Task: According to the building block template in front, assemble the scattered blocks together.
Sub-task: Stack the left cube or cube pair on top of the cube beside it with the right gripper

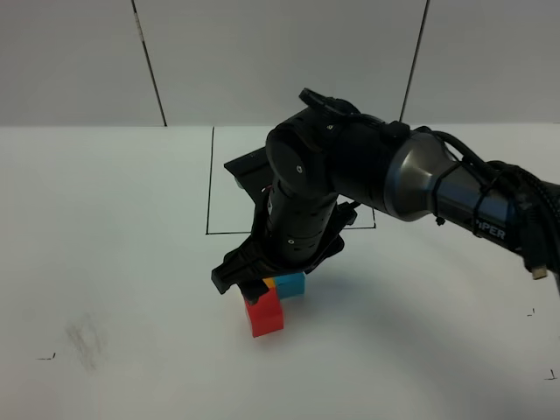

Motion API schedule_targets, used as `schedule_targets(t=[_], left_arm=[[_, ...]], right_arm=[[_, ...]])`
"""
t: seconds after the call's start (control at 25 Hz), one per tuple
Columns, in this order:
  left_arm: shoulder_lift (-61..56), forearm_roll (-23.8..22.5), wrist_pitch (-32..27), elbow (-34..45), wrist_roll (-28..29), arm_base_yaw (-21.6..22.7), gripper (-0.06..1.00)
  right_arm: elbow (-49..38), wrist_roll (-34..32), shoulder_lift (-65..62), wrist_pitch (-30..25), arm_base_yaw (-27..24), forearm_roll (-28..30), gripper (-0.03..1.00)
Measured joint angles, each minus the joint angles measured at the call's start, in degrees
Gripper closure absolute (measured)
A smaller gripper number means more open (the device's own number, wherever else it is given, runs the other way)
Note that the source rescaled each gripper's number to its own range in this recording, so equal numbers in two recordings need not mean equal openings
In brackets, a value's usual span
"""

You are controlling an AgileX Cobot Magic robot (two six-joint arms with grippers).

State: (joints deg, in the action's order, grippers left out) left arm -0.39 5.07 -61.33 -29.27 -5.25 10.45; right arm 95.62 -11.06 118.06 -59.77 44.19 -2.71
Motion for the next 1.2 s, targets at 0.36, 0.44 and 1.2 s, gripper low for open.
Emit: schedule_targets(t=[0.36, 0.44, 1.2], left_arm=[[0.00, 0.00, 0.00, 0.00, 0.05, 0.00, 0.34], [0.00, 0.00, 0.00, 0.00, 0.05, 0.00, 0.34], [0.00, 0.00, 0.00, 0.00, 0.13, 0.00, 0.34]], right_arm=[[-0.25, -0.12, 2.34, 0.93, 0.00, -1.42, 0.47], [-0.25, -0.20, 3.30, 1.06, 0.00, -1.62, 0.47], [-0.26, -1.05, 7.10, 7.10, 0.00, -4.62, 0.47]])
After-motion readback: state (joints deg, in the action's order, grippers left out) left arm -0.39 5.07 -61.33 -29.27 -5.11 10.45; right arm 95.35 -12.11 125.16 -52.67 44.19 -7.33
